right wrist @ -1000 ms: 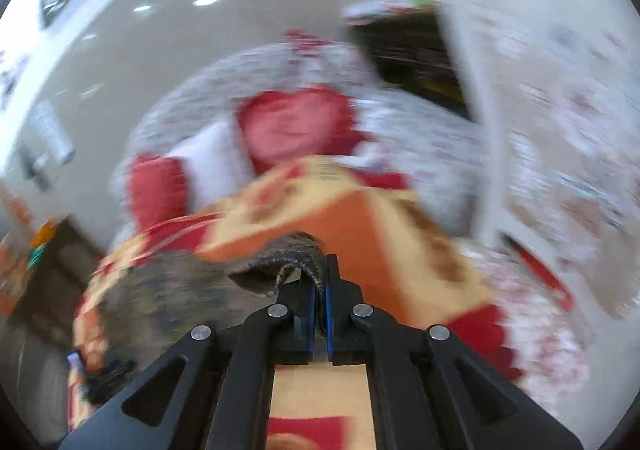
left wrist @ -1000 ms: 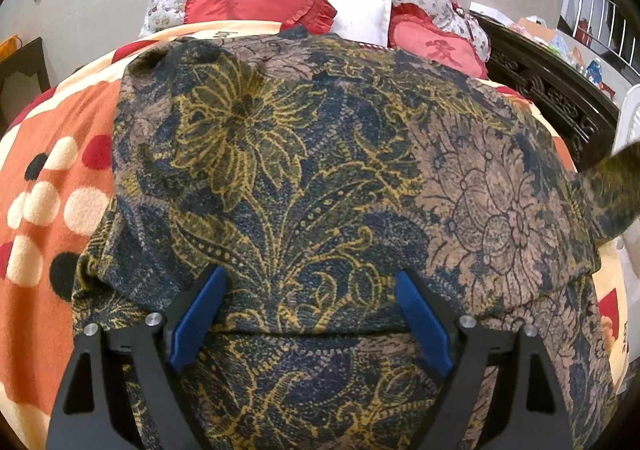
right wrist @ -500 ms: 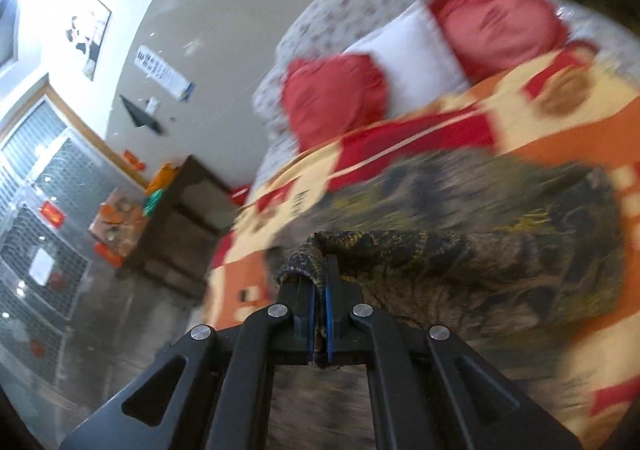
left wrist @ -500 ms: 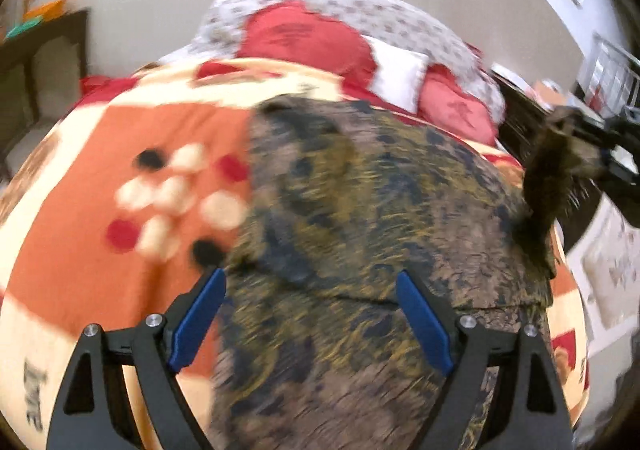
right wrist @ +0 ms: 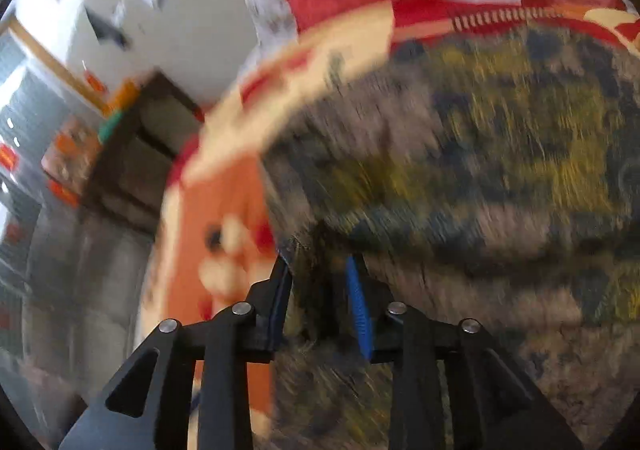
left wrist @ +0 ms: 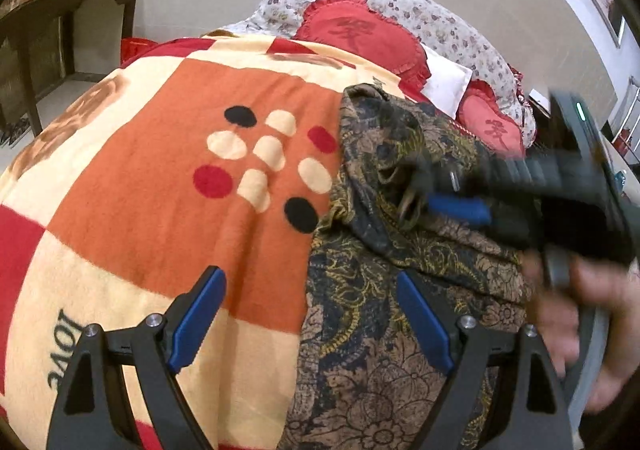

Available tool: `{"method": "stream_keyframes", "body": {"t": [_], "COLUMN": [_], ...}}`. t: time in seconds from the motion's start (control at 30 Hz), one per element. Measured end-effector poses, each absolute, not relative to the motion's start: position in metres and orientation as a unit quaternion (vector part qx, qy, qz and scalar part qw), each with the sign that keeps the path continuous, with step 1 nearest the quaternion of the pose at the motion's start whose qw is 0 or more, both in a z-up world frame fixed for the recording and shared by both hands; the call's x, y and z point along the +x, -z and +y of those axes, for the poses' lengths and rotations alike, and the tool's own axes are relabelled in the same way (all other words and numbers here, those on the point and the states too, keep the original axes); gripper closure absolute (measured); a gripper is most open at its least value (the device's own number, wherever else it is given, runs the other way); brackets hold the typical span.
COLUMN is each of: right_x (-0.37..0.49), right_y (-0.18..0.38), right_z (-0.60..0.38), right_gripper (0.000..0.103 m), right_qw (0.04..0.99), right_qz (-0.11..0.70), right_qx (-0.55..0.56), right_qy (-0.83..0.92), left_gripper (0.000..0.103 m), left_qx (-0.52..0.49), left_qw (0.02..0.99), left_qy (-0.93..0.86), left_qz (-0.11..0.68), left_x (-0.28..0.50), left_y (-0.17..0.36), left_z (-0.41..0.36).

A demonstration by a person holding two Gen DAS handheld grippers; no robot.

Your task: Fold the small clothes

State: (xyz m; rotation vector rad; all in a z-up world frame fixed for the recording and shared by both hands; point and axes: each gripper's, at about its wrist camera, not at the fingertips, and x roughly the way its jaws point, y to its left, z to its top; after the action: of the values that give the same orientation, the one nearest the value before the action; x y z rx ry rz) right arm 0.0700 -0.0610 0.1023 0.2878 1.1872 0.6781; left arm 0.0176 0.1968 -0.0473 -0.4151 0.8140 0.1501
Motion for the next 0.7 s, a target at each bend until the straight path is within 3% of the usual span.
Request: {"method": "stream_keyframes", "body": {"t": [0.17, 0.37, 0.4, 0.47, 0.57, 0.7], "right_x": [0.036, -0.019, -0.028, -0.057, -0.078, -0.083], "right_y": [-0.08, -0.064, -0.064, -0.061, -0.056, -0.052], "right_z": [-0.111, -0.167, -0.17, -0.168, -0.147, -0.131], "right_gripper": [0.067, 0.067, 0.067, 0.065, 0.057, 0.055], "right_qw": [0.749, 0.806, 0.814, 0.842, 0.855, 0.858], "right_qz": [0.562, 0.515, 0.495, 0.433, 0.399, 0.387], "right_qx": [0.129, -0.017, -0.031, -0.095, -0.166, -0.202], "right_qy": [-0.327, -0.292, -0.302, -0.306, -0.285, -0.269], "left_gripper": [0.013, 0.014, 0.016, 0.032, 0.032, 0.031], "left_qx": [-0.211, -0.222, -0.249, -0.339, -0.467, -0.532], "left_qw": [0.902, 0.894, 0.881, 0.842, 0.773, 0.721], "left_qy": [-0.019, 0.082, 0.105, 0.138, 0.159, 0.142], "left_qz": [0.375, 0.381, 0.388, 0.397, 0.399, 0.42], "left_x": [0.042, 0.104, 0.114, 0.132, 0.147, 0.159], "left_y": [0.036, 0.034, 0.037, 0.045, 0.058, 0.07], "left_z": [0.191, 0.176, 0.177, 0.191, 0.213, 0.223]}}
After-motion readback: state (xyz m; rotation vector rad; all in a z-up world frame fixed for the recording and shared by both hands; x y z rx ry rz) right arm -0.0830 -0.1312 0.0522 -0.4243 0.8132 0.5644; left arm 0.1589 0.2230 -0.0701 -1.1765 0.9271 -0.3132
